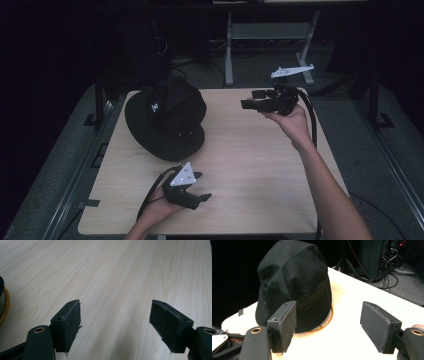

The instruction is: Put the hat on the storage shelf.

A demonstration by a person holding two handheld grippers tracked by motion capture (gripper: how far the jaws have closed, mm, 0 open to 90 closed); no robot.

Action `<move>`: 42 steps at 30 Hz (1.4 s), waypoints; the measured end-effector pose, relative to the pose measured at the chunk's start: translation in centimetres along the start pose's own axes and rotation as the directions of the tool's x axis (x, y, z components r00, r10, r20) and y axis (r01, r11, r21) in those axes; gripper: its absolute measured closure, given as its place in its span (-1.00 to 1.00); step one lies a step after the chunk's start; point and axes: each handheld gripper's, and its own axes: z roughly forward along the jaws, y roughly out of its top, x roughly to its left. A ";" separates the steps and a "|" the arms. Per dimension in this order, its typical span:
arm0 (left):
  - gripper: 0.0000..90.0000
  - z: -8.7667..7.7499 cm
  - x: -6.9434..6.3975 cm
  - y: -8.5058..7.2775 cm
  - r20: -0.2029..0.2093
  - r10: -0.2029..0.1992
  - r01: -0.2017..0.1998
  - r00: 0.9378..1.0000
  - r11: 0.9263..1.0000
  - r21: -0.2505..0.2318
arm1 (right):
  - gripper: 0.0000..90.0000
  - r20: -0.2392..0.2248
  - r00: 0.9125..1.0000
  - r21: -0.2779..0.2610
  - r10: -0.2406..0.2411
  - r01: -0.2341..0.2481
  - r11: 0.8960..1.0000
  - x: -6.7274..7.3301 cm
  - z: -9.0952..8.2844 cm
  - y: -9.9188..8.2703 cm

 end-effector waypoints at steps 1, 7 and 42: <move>-0.46 0.0 0.0 0.0 -0.002 0.002 -0.002 1.000 1.000 0.000 | -0.38 0.002 1.000 -0.004 -0.001 0.001 1.000 -0.1 -0.1 -0.2; -0.46 0.0 0.1 0.0 0.003 0.004 -0.004 1.000 1.000 0.008 | -0.40 0.007 1.000 0.002 0.015 -0.015 1.000 -0.5 -0.9 -1.9; -0.47 -0.1 0.0 0.0 0.014 -0.022 0.022 1.000 1.000 0.006 | -0.47 0.003 0.999 0.032 0.052 -0.052 0.998 -0.2 -3.8 -9.0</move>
